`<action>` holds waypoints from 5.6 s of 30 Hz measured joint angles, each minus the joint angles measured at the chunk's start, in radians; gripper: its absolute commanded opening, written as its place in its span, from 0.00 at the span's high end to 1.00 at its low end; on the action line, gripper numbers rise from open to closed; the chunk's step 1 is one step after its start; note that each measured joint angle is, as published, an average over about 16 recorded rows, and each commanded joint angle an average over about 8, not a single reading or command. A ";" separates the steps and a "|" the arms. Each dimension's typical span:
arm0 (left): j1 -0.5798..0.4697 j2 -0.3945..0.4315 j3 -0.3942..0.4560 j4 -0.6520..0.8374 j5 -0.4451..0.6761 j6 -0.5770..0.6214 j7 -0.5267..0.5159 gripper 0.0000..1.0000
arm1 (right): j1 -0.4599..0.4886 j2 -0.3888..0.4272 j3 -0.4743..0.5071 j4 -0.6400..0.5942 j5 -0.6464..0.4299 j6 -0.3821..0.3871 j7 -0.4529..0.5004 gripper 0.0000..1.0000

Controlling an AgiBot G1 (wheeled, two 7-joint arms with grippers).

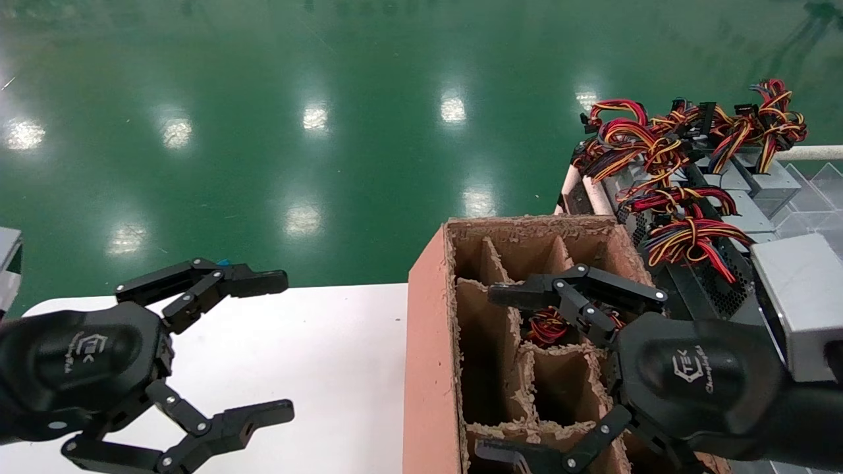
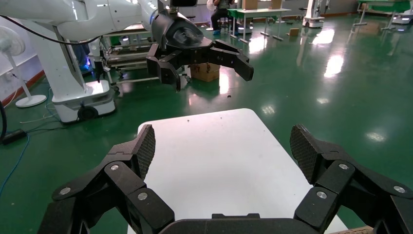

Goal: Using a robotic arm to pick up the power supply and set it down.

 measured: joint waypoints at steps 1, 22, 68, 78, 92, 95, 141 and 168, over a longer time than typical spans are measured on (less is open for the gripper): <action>0.000 0.000 0.000 0.000 0.000 0.000 0.000 0.00 | 0.000 0.000 0.000 0.000 0.000 0.000 0.000 0.00; 0.000 0.000 0.000 0.000 0.000 0.000 0.000 0.00 | 0.000 0.000 0.000 0.000 0.000 0.000 0.000 0.00; 0.000 0.000 0.000 0.000 0.000 0.000 0.000 0.00 | 0.000 0.000 0.000 0.000 0.000 0.000 0.000 0.00; 0.000 0.000 0.000 0.000 0.000 0.000 0.000 0.00 | 0.000 0.000 0.000 0.000 0.000 0.000 0.000 0.00; 0.000 0.000 0.000 0.000 0.000 0.000 0.000 0.00 | 0.000 0.000 0.000 0.000 0.000 0.000 0.000 0.00; 0.000 0.000 0.000 0.000 0.000 0.000 0.000 0.00 | 0.000 0.000 0.000 0.000 0.000 0.000 0.000 0.00; 0.000 0.000 0.000 0.000 0.000 0.000 0.000 1.00 | 0.063 0.292 -0.277 0.055 -0.194 -0.086 0.067 0.04; 0.000 0.000 0.000 0.000 0.000 0.000 0.000 1.00 | 0.206 0.298 -0.477 0.002 -0.238 -0.079 -0.005 1.00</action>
